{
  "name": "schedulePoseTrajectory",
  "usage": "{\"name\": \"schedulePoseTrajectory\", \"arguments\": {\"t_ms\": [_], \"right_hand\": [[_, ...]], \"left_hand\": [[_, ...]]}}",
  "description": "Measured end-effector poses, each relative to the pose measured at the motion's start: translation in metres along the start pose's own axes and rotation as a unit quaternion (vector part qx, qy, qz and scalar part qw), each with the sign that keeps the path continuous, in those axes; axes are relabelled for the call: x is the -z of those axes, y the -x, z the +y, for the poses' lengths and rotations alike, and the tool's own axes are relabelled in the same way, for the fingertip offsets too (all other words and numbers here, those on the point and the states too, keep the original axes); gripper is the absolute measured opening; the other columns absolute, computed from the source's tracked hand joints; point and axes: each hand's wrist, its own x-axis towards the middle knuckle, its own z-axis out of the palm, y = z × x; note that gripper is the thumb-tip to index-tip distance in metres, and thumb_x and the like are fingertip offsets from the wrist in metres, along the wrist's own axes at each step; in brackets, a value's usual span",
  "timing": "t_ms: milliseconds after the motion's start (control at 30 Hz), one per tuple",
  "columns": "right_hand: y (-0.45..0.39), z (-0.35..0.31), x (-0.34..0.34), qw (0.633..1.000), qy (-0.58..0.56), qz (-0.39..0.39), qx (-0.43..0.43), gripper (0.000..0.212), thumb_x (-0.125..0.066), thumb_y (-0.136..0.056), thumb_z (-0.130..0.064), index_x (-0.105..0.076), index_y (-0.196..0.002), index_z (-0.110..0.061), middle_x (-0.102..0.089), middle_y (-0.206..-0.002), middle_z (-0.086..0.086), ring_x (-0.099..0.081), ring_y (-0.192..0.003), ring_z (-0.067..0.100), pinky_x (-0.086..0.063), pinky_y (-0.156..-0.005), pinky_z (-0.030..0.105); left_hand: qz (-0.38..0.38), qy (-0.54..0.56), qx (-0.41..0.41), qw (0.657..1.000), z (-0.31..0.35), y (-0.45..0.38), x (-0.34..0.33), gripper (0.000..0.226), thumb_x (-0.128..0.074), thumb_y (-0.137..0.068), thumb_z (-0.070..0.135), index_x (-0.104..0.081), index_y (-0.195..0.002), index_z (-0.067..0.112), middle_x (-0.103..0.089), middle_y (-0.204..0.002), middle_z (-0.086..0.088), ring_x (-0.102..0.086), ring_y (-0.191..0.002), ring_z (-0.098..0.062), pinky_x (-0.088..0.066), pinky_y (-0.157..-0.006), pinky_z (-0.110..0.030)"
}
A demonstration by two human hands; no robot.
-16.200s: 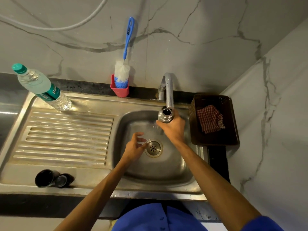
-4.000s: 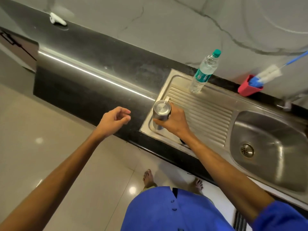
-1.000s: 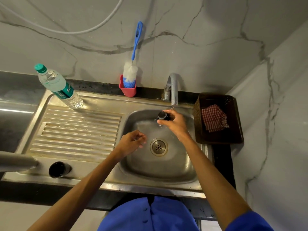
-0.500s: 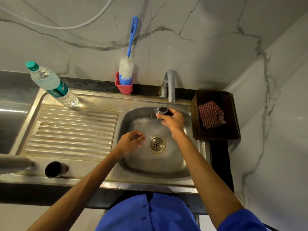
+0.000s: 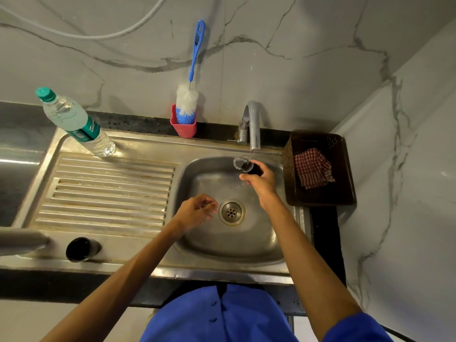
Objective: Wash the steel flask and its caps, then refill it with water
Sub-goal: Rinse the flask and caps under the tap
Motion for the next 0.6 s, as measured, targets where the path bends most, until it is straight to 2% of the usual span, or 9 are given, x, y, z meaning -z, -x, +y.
{"name": "schedulePoseTrajectory", "arguments": {"t_ms": [33, 100, 167, 200, 267, 400, 533, 600], "right_hand": [[0.001, 0.001, 0.002, 0.999, 0.03, -0.012, 0.022, 0.058, -0.086, -0.075, 0.001, -0.068, -0.124, -0.025, -0.07, -0.113, -0.003, -0.066, -0.095, 0.003, -0.053, -0.073, 0.014], [0.002, 0.001, 0.006, 0.999, 0.0, -0.05, 0.005, 0.052, -0.088, -0.077, -0.006, -0.068, -0.124, -0.014, -0.073, -0.114, 0.005, -0.07, -0.089, 0.007, -0.056, -0.072, 0.017], [0.004, -0.004, 0.009, 0.993, -0.074, -0.07, -0.052, 0.043, -0.088, -0.081, -0.027, -0.071, -0.115, -0.005, -0.075, -0.103, 0.016, -0.069, -0.07, 0.013, -0.056, -0.06, 0.021], [0.004, -0.007, 0.01, 0.993, -0.071, -0.065, -0.072, 0.046, -0.086, -0.082, -0.038, -0.072, -0.109, -0.004, -0.075, -0.093, 0.016, -0.066, -0.062, 0.014, -0.053, -0.053, 0.021], [0.003, -0.011, 0.01, 0.993, -0.057, -0.058, -0.084, 0.053, -0.082, -0.081, -0.052, -0.073, -0.106, -0.008, -0.075, -0.082, 0.011, -0.064, -0.058, 0.014, -0.05, -0.05, 0.021], [0.008, -0.014, 0.005, 0.997, -0.057, -0.043, -0.04, 0.054, -0.087, -0.078, -0.048, -0.065, -0.119, -0.019, -0.078, -0.097, 0.008, -0.072, -0.07, 0.013, -0.06, -0.062, 0.027], [0.012, -0.015, 0.001, 0.997, -0.077, 0.008, -0.015, 0.053, -0.088, -0.076, -0.047, -0.068, -0.115, -0.018, -0.077, -0.094, 0.004, -0.068, -0.07, 0.011, -0.062, -0.066, 0.028], [0.012, -0.016, 0.0, 0.995, -0.082, 0.03, -0.038, 0.053, -0.088, -0.076, -0.05, -0.07, -0.114, -0.018, -0.077, -0.095, 0.004, -0.07, -0.074, 0.013, -0.063, -0.067, 0.028]], "left_hand": [[0.001, 0.001, 0.002, 1.0, -0.002, 0.001, 0.001, 0.01, -0.066, -0.103, 0.026, -0.071, -0.108, 0.018, -0.078, -0.1, -0.002, -0.076, -0.085, -0.015, -0.054, -0.072, -0.024], [0.003, 0.0, 0.002, 1.0, -0.006, 0.001, 0.002, 0.009, -0.066, -0.103, 0.026, -0.071, -0.107, 0.02, -0.078, -0.1, -0.001, -0.076, -0.085, -0.015, -0.055, -0.072, -0.025], [0.007, 0.003, 0.002, 1.0, -0.007, 0.002, 0.003, 0.008, -0.067, -0.103, 0.027, -0.072, -0.106, 0.022, -0.079, -0.099, 0.001, -0.077, -0.085, -0.014, -0.056, -0.072, -0.025], [0.008, 0.006, 0.002, 1.0, -0.006, 0.002, 0.003, 0.008, -0.066, -0.103, 0.027, -0.072, -0.106, 0.022, -0.079, -0.098, 0.001, -0.077, -0.084, -0.014, -0.056, -0.072, -0.025], [0.01, 0.012, 0.0, 1.0, -0.003, 0.002, 0.001, 0.008, -0.066, -0.104, 0.026, -0.071, -0.106, 0.021, -0.078, -0.097, 0.0, -0.076, -0.082, -0.012, -0.055, -0.07, -0.023], [0.014, 0.023, -0.002, 1.0, 0.002, 0.002, -0.002, 0.006, -0.065, -0.104, 0.025, -0.07, -0.104, 0.021, -0.079, -0.096, 0.0, -0.074, -0.076, -0.006, -0.055, -0.066, -0.018], [0.01, 0.027, -0.003, 1.0, 0.001, 0.003, -0.004, 0.007, -0.065, -0.104, 0.027, -0.07, -0.104, 0.022, -0.079, -0.096, 0.001, -0.075, -0.075, -0.005, -0.055, -0.068, -0.021], [0.009, 0.028, -0.004, 1.0, -0.001, 0.005, -0.005, 0.007, -0.065, -0.104, 0.027, -0.07, -0.104, 0.023, -0.079, -0.096, 0.0, -0.076, -0.077, -0.007, -0.056, -0.07, -0.023]]}}
